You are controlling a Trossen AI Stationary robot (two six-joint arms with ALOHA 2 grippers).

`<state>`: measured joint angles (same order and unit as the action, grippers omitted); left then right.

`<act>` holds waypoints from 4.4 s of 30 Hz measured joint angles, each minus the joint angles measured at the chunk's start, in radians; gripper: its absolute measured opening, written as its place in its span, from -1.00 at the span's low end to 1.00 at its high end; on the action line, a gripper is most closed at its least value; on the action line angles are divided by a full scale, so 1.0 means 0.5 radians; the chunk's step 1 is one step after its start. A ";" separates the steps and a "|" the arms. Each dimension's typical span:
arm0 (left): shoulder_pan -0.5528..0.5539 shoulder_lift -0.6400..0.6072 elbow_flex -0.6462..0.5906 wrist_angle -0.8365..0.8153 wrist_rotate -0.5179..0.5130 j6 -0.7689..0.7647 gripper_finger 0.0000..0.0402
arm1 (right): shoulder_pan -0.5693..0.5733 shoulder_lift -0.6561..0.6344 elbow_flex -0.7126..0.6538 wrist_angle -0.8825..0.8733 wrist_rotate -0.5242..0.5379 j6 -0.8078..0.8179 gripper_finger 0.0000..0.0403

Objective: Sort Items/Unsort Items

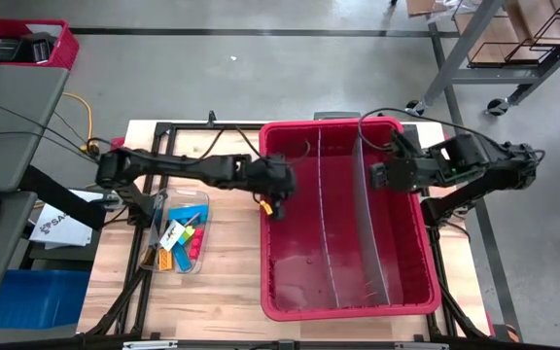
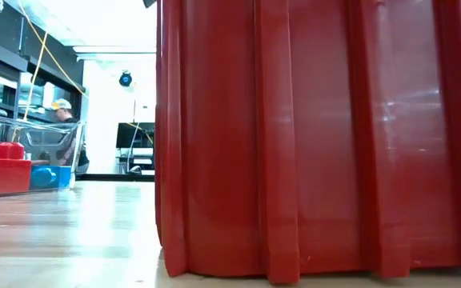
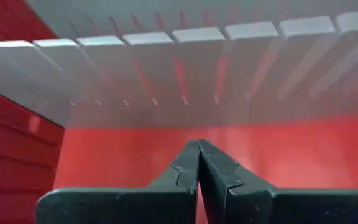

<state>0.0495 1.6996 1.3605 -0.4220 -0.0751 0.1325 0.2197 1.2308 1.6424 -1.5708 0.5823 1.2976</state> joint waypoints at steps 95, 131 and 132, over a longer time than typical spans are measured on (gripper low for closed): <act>-0.079 -1.697 -0.898 -1.206 -0.784 -0.826 -1.00 | -0.451 -0.144 -0.792 0.505 -0.264 0.125 -1.00; 0.723 -1.539 -0.387 -0.764 -0.113 -0.052 -1.00 | 1.125 0.619 -0.603 0.420 -0.906 1.583 -1.00; 0.724 -1.558 -0.388 -0.755 -0.091 -0.052 -1.00 | 1.131 0.592 -0.599 0.303 -0.941 1.612 -1.00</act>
<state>0.4114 0.9205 1.1667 -0.7997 -0.1207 0.1062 0.7854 1.5269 1.3428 -1.4191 0.1119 2.1035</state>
